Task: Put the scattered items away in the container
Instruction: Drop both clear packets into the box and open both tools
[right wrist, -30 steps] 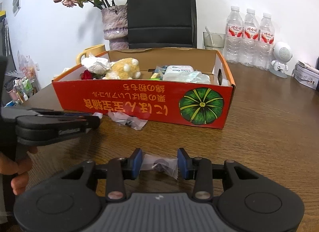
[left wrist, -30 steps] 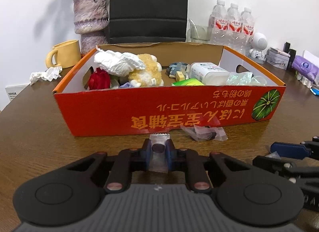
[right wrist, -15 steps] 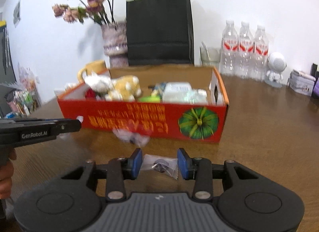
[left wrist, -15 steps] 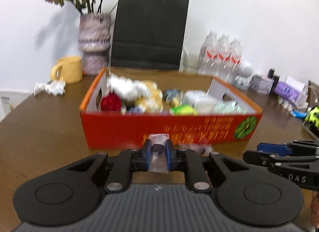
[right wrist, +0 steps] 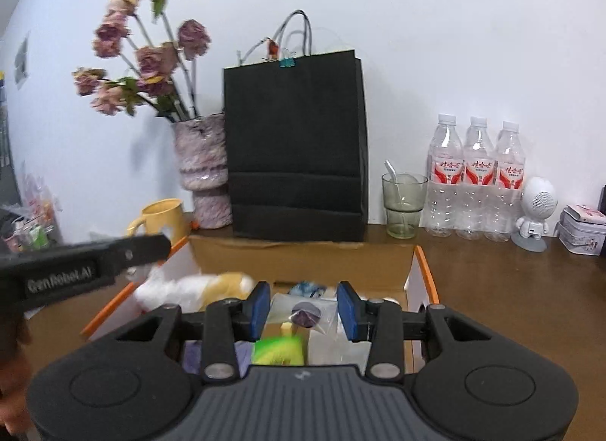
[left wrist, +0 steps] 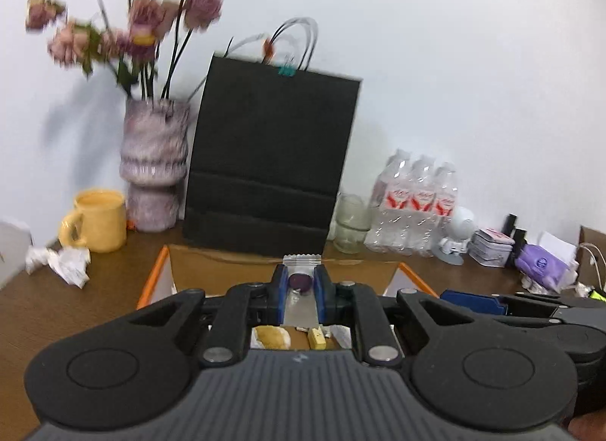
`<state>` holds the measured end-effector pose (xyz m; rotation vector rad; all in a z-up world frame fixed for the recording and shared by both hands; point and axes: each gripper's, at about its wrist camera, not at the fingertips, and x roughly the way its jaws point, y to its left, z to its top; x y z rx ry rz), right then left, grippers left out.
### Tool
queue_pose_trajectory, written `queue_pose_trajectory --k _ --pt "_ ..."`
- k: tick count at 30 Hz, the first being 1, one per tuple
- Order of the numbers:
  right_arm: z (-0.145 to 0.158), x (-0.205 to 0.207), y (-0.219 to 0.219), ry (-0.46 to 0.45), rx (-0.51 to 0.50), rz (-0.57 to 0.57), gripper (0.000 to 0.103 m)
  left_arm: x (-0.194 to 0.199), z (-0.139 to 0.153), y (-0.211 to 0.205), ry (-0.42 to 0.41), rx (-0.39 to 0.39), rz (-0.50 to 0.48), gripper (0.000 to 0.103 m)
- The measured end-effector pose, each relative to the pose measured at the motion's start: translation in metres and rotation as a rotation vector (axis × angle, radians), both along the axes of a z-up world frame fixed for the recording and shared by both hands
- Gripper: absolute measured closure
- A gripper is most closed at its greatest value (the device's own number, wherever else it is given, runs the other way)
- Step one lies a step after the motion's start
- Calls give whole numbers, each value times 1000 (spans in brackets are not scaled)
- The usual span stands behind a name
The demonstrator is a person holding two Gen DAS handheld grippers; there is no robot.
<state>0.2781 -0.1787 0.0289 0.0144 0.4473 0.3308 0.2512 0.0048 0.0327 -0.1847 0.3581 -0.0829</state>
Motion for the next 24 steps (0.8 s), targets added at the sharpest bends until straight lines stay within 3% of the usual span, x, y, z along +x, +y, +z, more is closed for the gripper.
queue_pose_trajectory --k 7,8,9,10,11,15,24 --pt "-29 34 0 82 -22 -22 64 31 -32 7 107 35 3 86" --pt "-31 37 -1 95 -21 -22 61 32 -33 7 117 36 10 76" --pt "-33 39 -2 106 -26 -33 41 33 -34 8 123 34 23 61" --pt "-34 40 -2 116 -37 -51 27 33 -34 9 124 37 39 26" --pt "-35 41 -1 120 -51 -70 9 31 -33 9 119 46 57 7" --pt "-33 40 -4 117 -59 -82 9 25 -27 4 84 110 90 0" --pt "-32 39 -3 126 -70 -71 9 28 -26 1 109 107 93 0"
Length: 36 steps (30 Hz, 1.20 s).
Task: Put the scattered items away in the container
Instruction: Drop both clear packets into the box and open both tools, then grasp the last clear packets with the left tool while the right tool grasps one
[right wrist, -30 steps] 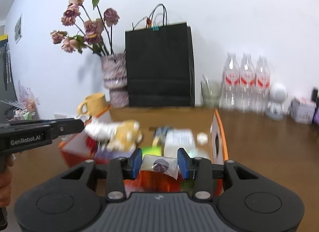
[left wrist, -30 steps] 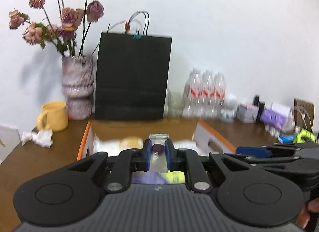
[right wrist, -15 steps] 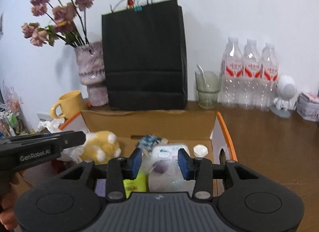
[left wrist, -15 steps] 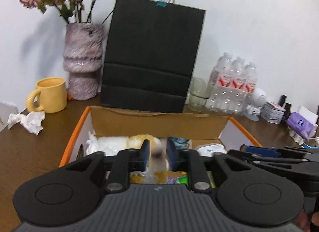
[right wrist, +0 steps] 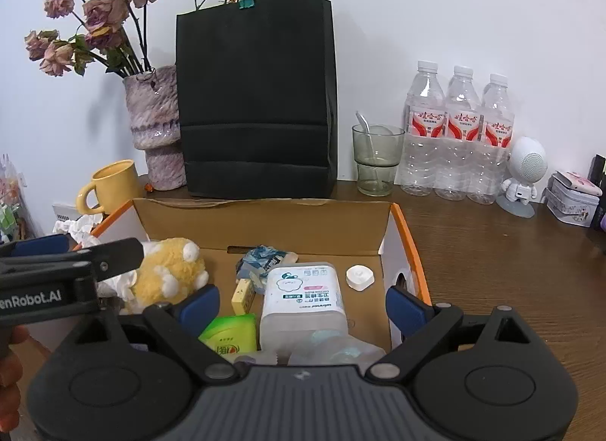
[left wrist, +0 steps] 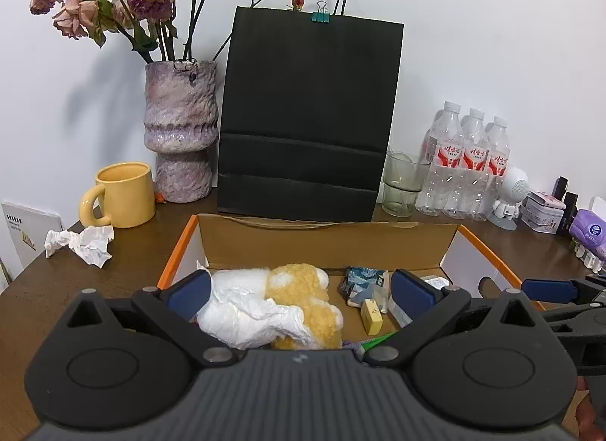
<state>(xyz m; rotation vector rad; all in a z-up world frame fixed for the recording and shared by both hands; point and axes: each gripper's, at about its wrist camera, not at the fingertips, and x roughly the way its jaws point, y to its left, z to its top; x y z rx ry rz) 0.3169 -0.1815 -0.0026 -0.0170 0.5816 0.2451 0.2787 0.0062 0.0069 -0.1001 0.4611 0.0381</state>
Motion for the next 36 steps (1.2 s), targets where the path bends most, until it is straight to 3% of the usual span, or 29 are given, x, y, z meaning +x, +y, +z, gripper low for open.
queue_pose_trajectory --k 10,19,26,30,36 --pt "2 -8 2 -12 -13 -4 9 -8 3 2 10 -15 -5 0" --pt "13 -78 -4 -76 -23 20 9 -66 0 31 13 -46 17 0" --pt "-17 -115 11 16 -32 143 16 -101 -20 56 60 -62 41 0" --pt "-36 -100 26 79 -34 111 30 -104 -34 59 100 -69 41 0" --pt "-47 -81 21 142 88 16 34 -105 -45 58 132 -86 28 0"
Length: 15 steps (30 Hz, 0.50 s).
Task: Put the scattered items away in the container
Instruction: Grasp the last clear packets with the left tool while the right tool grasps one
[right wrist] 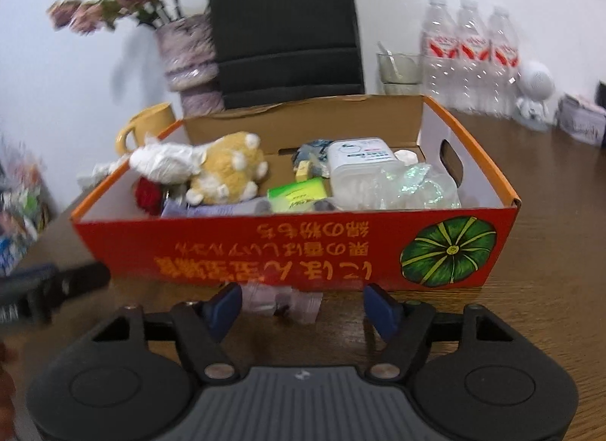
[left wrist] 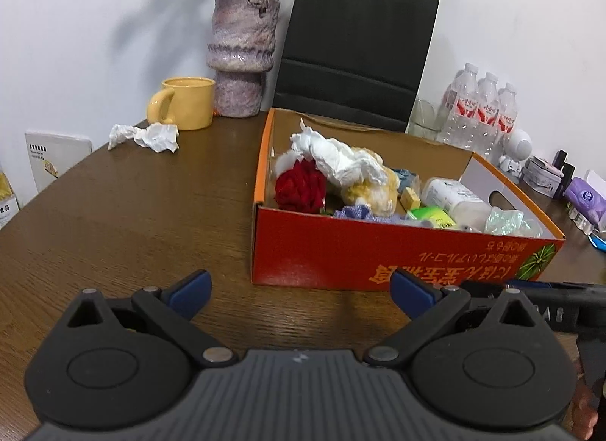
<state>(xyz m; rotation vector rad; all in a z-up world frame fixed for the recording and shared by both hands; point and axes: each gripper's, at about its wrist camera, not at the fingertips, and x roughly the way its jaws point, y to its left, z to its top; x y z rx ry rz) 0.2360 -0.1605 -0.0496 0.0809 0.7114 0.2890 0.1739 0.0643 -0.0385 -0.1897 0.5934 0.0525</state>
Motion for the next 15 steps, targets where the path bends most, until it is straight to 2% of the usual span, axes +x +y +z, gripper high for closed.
queue_pose_trajectory --k 2,5,7,9,12,15 --pt "-2 4 1 8 12 3 34 -1 0 -2 -2 3 -6 0" --pt "-8 8 9 19 -34 11 39 0 -1 -7 1 7 -13 0" --pt "-9 6 12 -3 -67 23 47 0 -1 -11 3 10 -17 0" --pt "-8 3 10 -2 -45 59 77 0 -3 -17 8 11 -23 1" --pt "-8 1 4 -3 -43 75 82 3 -5 -28 22 16 -41 1" --pt "-8 1 -8 7 5 79 87 7 -8 -42 33 24 -59 4"
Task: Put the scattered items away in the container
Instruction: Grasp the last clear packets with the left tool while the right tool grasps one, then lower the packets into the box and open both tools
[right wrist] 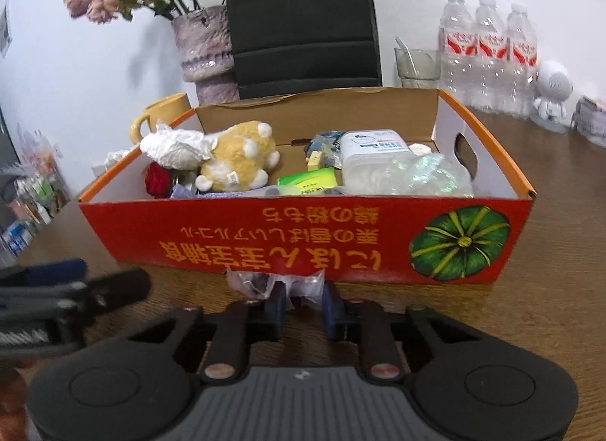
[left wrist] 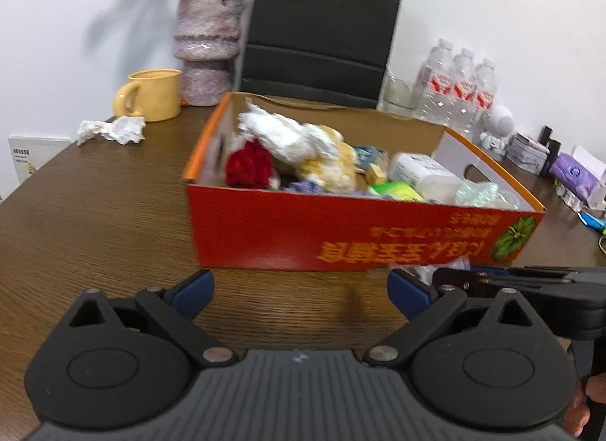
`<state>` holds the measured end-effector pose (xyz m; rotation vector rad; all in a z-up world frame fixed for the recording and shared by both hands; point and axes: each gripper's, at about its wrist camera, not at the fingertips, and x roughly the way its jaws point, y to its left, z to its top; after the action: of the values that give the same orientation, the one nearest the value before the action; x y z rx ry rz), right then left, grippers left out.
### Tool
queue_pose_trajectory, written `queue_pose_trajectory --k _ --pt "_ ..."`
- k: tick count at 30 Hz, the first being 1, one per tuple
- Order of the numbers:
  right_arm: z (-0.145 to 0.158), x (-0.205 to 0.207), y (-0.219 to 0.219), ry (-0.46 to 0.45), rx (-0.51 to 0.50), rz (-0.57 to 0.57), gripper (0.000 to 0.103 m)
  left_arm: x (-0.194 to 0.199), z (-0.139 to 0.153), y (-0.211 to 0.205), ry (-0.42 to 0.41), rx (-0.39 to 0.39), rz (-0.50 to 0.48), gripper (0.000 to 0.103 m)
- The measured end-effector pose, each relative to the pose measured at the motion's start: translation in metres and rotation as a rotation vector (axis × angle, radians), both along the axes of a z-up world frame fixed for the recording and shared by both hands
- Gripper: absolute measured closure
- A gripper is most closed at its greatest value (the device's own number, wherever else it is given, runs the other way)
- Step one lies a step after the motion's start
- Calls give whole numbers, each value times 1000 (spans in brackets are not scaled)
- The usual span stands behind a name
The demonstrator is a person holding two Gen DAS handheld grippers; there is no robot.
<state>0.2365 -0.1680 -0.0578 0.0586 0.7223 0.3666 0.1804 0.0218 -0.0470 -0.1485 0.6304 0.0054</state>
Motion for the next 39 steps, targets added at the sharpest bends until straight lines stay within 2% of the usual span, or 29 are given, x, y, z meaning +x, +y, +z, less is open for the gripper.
queue_pose_trajectory --k 4,8,13,15,17,18,19,24,26,39 --pt "2 -2 -19 -14 22 -4 92 12 -5 -24 26 -2 -19 11" --pt "4 -4 -39 -23 27 -7 92 26 -10 -45 54 -6 -20 22" --pt "5 -5 -60 -25 37 -12 92 38 -14 -65 65 8 31 24" --pt "5 -5 -66 -23 46 -12 92 40 -13 -71 62 22 53 33" --pt "6 -7 -69 -24 53 -13 93 40 -14 -77 54 50 71 54" --pt "7 -8 -70 -25 59 -10 93 39 -14 -79 50 61 76 60" --pt "8 -8 -70 -27 63 -8 93 37 -14 -80 42 54 69 79" --pt "11 -15 -71 -46 75 3 93 26 -11 -79 10 26 52 87" --pt "11 -16 -70 -49 77 6 93 22 -10 -77 3 6 33 95" --pt "15 -29 -66 -78 84 11 93 -13 8 -59 -86 -36 -43 96"
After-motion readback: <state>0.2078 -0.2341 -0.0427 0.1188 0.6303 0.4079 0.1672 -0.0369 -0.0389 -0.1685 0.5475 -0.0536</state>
